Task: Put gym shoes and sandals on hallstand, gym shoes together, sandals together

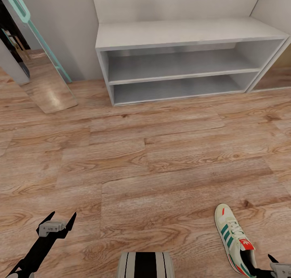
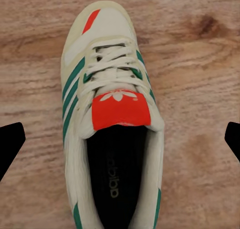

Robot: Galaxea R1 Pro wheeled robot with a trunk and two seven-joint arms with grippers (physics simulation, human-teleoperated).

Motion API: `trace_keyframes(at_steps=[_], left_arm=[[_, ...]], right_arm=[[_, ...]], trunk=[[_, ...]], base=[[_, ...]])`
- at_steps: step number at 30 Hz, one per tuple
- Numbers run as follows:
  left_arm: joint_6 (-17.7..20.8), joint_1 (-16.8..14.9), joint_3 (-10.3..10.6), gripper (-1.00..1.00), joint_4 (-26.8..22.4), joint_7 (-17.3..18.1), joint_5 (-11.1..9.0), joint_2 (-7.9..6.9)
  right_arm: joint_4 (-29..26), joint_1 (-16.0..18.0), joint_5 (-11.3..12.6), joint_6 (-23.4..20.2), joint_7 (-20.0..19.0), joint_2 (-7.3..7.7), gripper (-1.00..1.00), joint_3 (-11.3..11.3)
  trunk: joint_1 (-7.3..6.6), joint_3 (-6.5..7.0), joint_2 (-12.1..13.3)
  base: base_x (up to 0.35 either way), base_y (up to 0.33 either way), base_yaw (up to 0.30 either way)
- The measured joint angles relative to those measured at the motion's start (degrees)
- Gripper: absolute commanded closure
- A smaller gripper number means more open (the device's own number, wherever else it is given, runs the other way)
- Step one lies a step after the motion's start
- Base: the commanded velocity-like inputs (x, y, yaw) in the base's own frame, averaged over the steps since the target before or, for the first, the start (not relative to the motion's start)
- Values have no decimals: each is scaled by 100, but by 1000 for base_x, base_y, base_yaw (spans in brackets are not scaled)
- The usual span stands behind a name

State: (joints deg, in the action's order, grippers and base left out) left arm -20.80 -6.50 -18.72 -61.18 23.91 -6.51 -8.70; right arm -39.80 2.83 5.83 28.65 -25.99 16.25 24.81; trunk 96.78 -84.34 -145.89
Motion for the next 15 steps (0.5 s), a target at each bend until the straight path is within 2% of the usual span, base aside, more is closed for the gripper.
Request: trace_keyframes(at_steps=[15], left_arm=[[-63, 0, -2, -100, 0, 0, 0, 0]], right_arm=[[478, 129, -1, 202, 27, 0, -100, -61]], trunk=[[0, 0, 0]], base=[[0, 0, 0]])
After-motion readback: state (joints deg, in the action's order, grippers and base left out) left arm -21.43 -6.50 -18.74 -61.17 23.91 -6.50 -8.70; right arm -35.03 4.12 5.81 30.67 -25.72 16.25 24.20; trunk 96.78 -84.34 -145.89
